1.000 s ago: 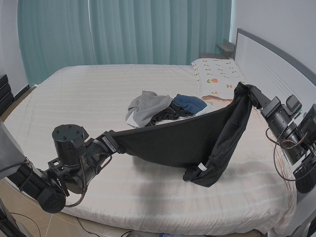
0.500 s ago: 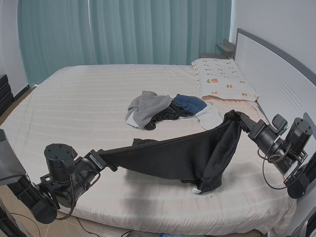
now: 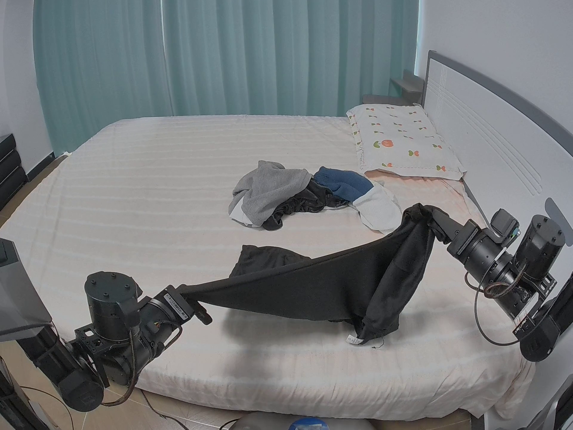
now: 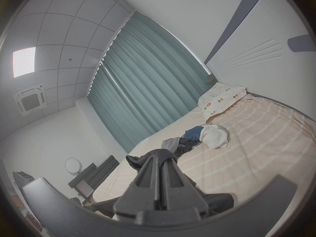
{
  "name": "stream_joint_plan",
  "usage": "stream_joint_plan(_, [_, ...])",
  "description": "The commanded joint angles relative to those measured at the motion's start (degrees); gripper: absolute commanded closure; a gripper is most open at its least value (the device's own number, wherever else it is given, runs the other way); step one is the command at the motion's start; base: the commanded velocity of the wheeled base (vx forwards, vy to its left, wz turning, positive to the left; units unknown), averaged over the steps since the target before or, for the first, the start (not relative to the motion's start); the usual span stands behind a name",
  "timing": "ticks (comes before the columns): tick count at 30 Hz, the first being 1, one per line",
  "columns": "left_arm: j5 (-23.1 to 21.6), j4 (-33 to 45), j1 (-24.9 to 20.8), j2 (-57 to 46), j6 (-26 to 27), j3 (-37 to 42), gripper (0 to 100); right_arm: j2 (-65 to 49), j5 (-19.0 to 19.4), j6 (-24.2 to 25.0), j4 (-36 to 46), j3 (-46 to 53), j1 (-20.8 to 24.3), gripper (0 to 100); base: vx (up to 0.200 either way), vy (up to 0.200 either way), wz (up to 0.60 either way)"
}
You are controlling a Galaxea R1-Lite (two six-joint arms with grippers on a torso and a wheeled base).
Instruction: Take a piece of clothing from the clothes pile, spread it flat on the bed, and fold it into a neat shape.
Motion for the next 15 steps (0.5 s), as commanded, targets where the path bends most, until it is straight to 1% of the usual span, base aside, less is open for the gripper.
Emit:
stream_joint_plan(1, [0.4,-0.3,0.0,0.9,0.2,0.1,100,-0.1,0.1,0.0,-0.8,0.0,0.1,100,0.000,0.000,0.00])
stream_joint_plan(4, [0.2,-1.6,-0.2,0.7,0.1,0.4,100,0.0,0.0,0.0,-0.8,0.0,0.5,100,0.000,0.000,0.00])
stream_joint_plan(5, [0.2,-3.7,-0.2,1.0,-0.1,0.6,100,0.1,0.0,0.0,-0.8,0.0,0.9,100,0.000,0.000,0.00])
stream_joint_plan(7, [0.2,-5.1,-0.2,1.5,-0.2,0.7,100,0.1,0.0,0.0,-0.8,0.1,1.2,100,0.000,0.000,0.00])
stream_joint_plan(12, [0.0,-5.6,0.0,1.3,-0.5,0.6,100,-0.2,0.0,0.0,-0.8,0.1,1.3,100,0.000,0.000,0.00])
stream_joint_plan(15, [-0.3,-5.6,1.3,1.2,-1.1,-0.1,100,-0.1,-0.1,-0.2,-0.8,0.1,1.4,100,0.000,0.200,0.00])
